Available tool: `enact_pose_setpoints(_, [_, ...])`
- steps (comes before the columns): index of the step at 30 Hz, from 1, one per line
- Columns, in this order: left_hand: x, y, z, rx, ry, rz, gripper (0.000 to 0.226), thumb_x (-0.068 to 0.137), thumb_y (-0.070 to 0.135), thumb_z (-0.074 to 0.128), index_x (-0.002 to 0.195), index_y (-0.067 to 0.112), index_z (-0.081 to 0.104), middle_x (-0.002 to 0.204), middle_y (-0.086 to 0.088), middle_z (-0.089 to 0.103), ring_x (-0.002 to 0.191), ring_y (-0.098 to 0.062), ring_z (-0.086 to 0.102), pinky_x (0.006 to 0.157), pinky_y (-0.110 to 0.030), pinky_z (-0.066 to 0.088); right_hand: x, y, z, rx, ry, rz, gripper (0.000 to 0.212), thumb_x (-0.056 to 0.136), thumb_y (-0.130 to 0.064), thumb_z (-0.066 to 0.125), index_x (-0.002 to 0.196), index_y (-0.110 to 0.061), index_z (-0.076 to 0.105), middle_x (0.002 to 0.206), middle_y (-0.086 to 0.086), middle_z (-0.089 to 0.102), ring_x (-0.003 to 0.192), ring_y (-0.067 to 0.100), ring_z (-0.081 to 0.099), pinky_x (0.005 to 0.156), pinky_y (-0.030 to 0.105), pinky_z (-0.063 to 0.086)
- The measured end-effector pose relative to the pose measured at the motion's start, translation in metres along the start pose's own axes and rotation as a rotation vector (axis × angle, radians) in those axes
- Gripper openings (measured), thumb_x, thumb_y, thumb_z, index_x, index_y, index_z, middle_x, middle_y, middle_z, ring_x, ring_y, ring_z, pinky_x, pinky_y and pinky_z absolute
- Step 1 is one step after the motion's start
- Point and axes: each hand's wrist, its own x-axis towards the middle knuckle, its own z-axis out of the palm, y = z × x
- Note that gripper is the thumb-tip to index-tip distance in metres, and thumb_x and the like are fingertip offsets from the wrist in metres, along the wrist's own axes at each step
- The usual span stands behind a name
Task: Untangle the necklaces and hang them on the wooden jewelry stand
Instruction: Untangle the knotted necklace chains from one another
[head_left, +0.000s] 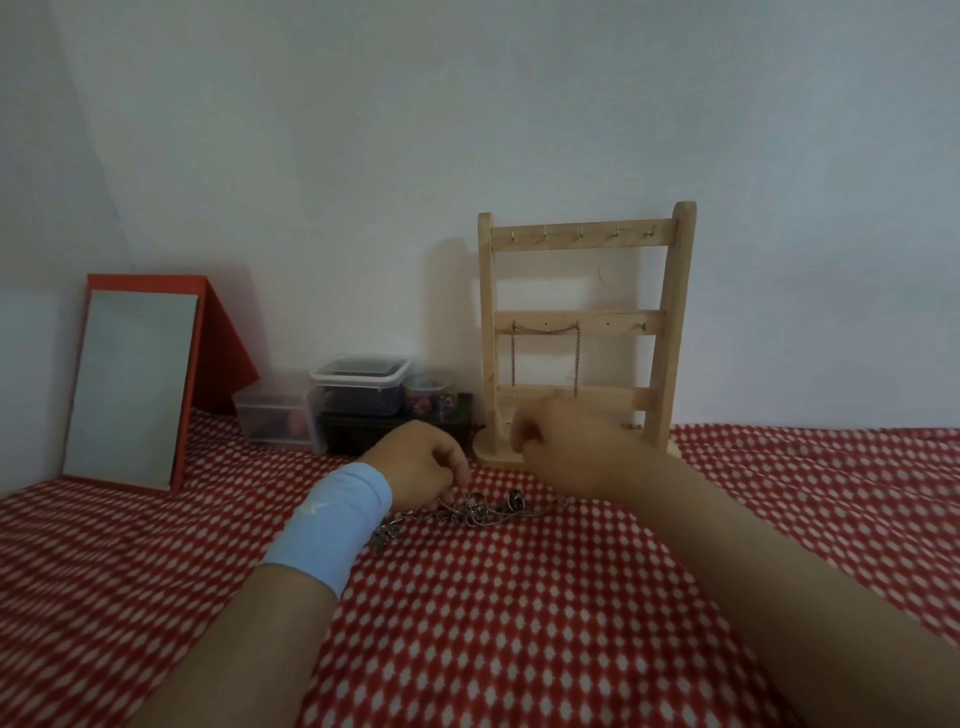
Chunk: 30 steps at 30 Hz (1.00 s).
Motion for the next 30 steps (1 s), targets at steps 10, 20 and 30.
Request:
enact_pose_setpoints(10, [-0.008,-0.012,0.012,-0.158,0.204,-0.063,0.026,0.091,-0.002,0.054,0.077,0.016,0.068,0.078,-0.007,0.073,0.062,-0.021,0.072,0.064,-0.033,0.061,-0.003,-0.018,0.043,-0.017,-0.058,-0.229,0.020,0.098,-0.033,0.064,0.110,-0.026,0.079,0.106,-0.009,0.075,0.090,0.006,0.065,0.087,0.029,0.056])
enact_pose_setpoints(20, [-0.013,-0.022,0.004,0.193,0.076,-0.022,0.028,0.093,0.006,0.057,0.100,0.022,0.079,0.119,0.000,0.070,0.102,-0.019,0.067,0.102,-0.028,0.046,-0.004,-0.015,0.037,-0.154,-0.053,-0.145,0.016,0.094,-0.035,0.067,0.104,-0.032,0.079,0.101,-0.015,0.073,0.090,0.004,0.064,0.083,0.024,0.056])
enact_pose_setpoints(30, [-0.013,-0.028,-0.012,0.539,-0.213,-0.039,0.033,0.083,0.034,0.071,0.108,0.011,0.073,0.104,-0.002,0.071,0.097,-0.017,0.064,0.087,-0.027,0.052,-0.007,-0.010,0.008,-0.131,0.064,0.059,0.020,0.092,-0.046,0.062,0.093,-0.027,0.067,0.088,-0.011,0.064,0.082,0.006,0.061,0.081,0.030,0.058])
